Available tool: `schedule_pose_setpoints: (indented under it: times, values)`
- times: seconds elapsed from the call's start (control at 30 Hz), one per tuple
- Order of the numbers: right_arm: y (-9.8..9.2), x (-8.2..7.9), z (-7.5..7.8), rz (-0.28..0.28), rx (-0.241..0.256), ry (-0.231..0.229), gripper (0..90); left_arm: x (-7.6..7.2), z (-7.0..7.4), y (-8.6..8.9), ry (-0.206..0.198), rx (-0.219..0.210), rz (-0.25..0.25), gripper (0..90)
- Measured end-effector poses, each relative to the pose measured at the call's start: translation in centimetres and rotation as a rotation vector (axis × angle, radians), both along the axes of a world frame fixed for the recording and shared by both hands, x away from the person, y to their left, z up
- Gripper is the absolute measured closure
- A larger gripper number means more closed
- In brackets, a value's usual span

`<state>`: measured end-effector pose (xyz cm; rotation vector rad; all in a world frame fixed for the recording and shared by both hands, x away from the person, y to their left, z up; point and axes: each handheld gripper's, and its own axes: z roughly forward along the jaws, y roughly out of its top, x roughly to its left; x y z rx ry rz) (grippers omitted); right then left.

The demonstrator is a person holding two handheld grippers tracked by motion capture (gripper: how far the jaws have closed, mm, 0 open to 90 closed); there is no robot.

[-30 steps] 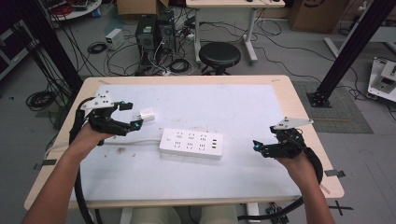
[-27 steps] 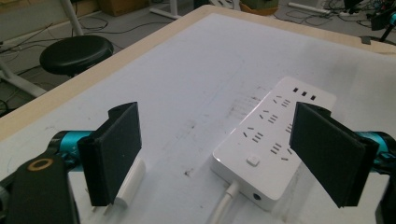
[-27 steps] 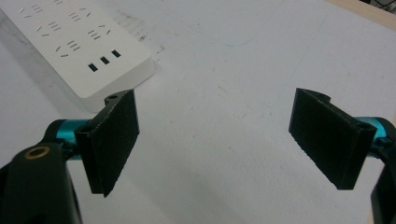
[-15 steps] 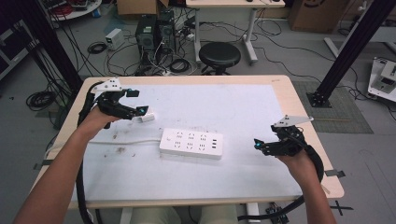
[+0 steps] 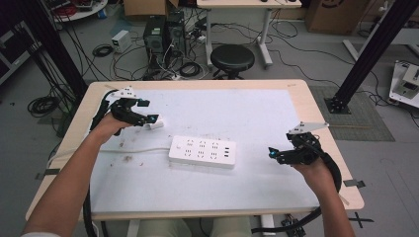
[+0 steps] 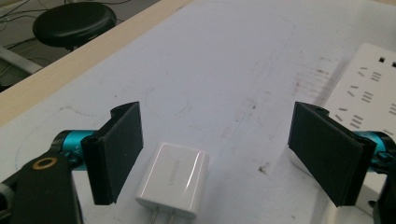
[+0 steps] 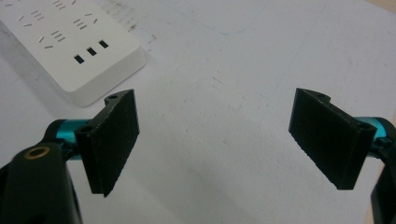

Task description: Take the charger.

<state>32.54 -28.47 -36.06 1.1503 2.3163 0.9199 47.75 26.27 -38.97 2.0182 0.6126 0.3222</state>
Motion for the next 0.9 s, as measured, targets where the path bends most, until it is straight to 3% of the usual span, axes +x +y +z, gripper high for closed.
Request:
schedule_pose_setpoints:
  times: [0.07,0.17,0.33,0.5,0.63,0.9]
  values:
    - [0.0,0.0,-0.1,-0.002,-0.001,0.002,16.3,0.4,-0.5,0.0,-0.020,0.018,-0.004,18.1]
    - [0.0,0.1,-0.2,-0.003,0.002,-0.002,16.3,0.8,-1.1,0.0,-0.016,0.024,-0.004,18.1]
    - [0.2,0.1,-0.4,-0.005,0.000,0.009,16.3,1.9,-3.0,0.2,0.049,0.056,0.013,18.1]
    - [0.2,0.3,-0.5,-0.002,-0.009,0.012,16.3,2.5,-4.1,0.1,0.069,0.058,0.030,18.1]
    - [0.3,0.3,-0.6,-0.006,-0.010,0.016,16.3,2.9,-4.8,0.0,0.106,0.086,0.058,18.0]
    - [0.3,0.4,-0.7,-0.009,-0.004,0.019,16.3,3.1,-5.6,-0.4,0.121,0.137,0.078,17.7]
